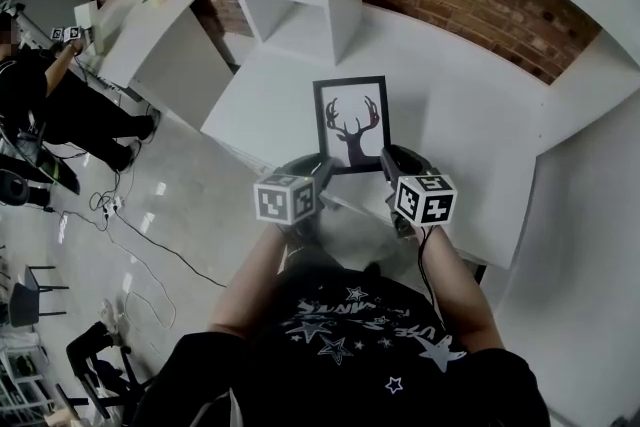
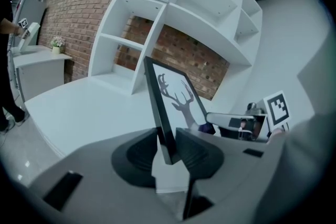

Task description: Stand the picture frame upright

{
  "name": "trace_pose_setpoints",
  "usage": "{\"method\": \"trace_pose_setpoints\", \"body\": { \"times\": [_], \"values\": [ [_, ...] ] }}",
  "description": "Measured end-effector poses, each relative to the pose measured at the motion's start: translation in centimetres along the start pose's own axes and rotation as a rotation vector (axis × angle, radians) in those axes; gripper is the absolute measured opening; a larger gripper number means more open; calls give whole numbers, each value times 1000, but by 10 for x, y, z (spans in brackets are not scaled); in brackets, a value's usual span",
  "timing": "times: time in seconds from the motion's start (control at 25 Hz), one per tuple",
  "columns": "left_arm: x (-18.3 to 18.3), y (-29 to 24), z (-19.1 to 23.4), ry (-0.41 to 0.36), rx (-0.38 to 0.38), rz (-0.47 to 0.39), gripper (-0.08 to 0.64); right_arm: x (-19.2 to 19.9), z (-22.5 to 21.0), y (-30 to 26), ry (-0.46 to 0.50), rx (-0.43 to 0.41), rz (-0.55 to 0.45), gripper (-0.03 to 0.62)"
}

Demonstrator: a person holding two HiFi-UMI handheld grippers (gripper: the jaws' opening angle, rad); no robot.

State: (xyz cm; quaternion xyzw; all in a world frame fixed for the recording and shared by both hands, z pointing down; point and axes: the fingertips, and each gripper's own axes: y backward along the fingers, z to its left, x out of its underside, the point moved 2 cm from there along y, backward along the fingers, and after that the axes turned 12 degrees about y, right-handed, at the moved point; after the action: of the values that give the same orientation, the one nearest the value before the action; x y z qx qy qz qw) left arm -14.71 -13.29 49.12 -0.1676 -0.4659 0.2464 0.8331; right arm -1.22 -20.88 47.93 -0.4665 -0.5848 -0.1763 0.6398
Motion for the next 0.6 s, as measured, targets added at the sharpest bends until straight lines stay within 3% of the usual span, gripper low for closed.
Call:
{"method": "trace_pose_setpoints", "body": {
  "times": [0.6],
  "values": [
    [-110,-44,86,-132,123,34,117,-54,5,-109,-41,162,-69,80]
  ]
}}
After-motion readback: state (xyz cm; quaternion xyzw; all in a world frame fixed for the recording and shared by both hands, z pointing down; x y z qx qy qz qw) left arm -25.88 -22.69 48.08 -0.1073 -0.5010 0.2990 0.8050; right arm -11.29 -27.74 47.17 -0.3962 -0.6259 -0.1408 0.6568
